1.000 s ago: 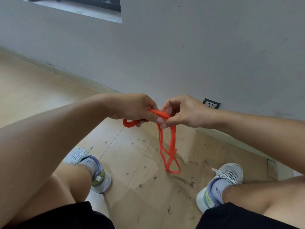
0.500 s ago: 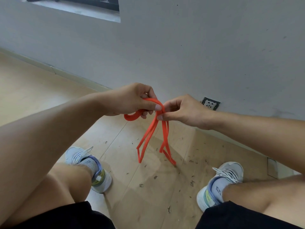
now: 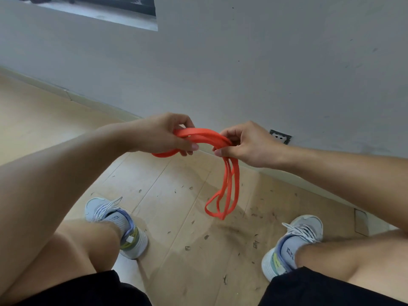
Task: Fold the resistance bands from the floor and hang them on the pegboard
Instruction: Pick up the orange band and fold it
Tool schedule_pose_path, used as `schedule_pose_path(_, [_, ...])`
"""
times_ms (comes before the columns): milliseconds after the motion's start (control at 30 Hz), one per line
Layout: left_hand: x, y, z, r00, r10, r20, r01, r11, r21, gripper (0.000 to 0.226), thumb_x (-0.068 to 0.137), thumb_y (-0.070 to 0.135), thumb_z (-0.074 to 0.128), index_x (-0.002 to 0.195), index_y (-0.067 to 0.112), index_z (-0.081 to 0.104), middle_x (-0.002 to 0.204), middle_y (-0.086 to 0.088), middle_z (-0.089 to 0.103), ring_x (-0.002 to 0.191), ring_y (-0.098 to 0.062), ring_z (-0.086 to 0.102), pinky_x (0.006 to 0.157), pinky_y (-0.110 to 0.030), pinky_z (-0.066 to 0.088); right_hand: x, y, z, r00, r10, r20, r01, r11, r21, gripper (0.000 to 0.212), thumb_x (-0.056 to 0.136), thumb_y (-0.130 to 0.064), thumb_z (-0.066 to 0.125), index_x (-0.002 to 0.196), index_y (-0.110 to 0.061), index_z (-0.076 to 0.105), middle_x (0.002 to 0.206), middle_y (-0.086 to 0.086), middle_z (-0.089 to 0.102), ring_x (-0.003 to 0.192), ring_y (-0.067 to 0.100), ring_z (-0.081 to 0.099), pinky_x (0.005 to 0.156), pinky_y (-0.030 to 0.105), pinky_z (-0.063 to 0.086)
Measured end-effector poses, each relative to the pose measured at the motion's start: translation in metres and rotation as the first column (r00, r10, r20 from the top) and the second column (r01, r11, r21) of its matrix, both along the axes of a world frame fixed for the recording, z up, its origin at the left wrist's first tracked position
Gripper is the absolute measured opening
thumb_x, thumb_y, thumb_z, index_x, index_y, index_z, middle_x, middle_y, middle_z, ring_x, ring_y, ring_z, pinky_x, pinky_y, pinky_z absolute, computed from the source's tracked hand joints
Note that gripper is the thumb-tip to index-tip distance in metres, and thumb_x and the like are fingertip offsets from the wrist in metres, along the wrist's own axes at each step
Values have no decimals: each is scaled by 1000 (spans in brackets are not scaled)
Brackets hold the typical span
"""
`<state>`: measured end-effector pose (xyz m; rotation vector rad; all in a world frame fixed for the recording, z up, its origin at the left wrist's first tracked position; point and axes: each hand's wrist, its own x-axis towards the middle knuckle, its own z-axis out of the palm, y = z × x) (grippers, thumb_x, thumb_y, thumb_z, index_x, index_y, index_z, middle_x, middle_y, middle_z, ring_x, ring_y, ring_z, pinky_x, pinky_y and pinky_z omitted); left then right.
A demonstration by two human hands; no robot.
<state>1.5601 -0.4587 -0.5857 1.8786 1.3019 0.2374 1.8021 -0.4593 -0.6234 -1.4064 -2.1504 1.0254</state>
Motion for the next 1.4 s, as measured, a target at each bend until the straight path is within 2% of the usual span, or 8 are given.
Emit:
schedule_pose_path(233, [29, -7, -2, 968, -70, -243, 126, 966, 225, 34, 81, 42, 82, 103, 22, 65, 85, 6, 68, 73, -9, 60, 64, -25, 43, -8, -3, 3, 990, 36, 138, -42, 998, 44, 12, 88, -30, 81, 93, -18, 81, 79, 2, 78, 71, 14, 75, 78, 40, 63])
schedule_pose_path(400, [12, -5, 4, 995, -88, -42, 89, 996, 26, 22, 87, 27, 78, 104, 18, 69, 89, 7, 78, 83, -9, 76, 81, -25, 53, 1, -3, 5, 989, 84, 120, -82, 996, -16, 19, 90, -29, 78, 107, -18, 78, 87, 1, 79, 80, 17, 76, 86, 43, 62])
schedule_pose_path(500, [4, -4, 4, 996, -63, 56, 66, 996, -65, 21, 90, 21, 73, 109, 13, 68, 98, 3, 79, 91, -16, 77, 88, -31, 56, 5, -4, 3, 997, 44, -63, -49, 996, -70, 38, 90, -21, 79, 122, -21, 59, 93, 0, 80, 84, 18, 78, 89, 43, 62])
schedule_pose_path(733, [-7, -1, 2, 988, 11, 152, 21, 978, -207, 20, 95, 12, 65, 116, 11, 65, 106, 1, 78, 97, -19, 76, 92, -37, 53, 3, -4, -2, 978, 25, -208, -19, 999, 32, 21, 84, -14, 85, 90, -15, 65, 81, 0, 76, 78, 36, 74, 80, 54, 60])
schedule_pose_path(967, [-13, -4, 1, 981, -193, 26, 188, 909, -372, 41, 83, 25, 78, 121, 16, 64, 115, -3, 76, 106, -20, 74, 100, -39, 51, -2, -8, 2, 992, 109, -70, -110, 994, -10, 20, 85, -14, 84, 89, -25, 67, 85, -11, 80, 75, 11, 73, 71, 27, 56])
schedule_pose_path(1100, [7, -10, -9, 957, -236, -168, 203, 960, -190, 30, 82, 47, 79, 101, 24, 73, 90, 5, 79, 87, -11, 75, 89, -32, 55, -16, -17, 8, 989, 148, 28, -148, 988, 32, 22, 85, -24, 84, 92, -26, 63, 90, -8, 80, 75, 1, 72, 72, 23, 57])
schedule_pose_path(1233, [21, -8, -11, 939, -184, -291, 207, 977, 52, 29, 84, 45, 77, 93, 18, 81, 77, 9, 78, 69, -6, 74, 72, -23, 58, -21, -19, 12, 992, 103, 68, -104, 995, 8, 30, 84, -26, 85, 101, -22, 61, 91, -9, 81, 78, 5, 76, 81, 32, 64])
schedule_pose_path(1400, [19, -9, -5, 971, -182, -156, 173, 983, -69, 26, 84, 43, 76, 98, 21, 81, 86, 10, 80, 78, -6, 77, 84, -24, 59, -18, -16, 13, 990, 98, 99, -95, 995, -35, 27, 83, -28, 85, 105, -24, 71, 90, -9, 80, 78, 5, 77, 82, 34, 65])
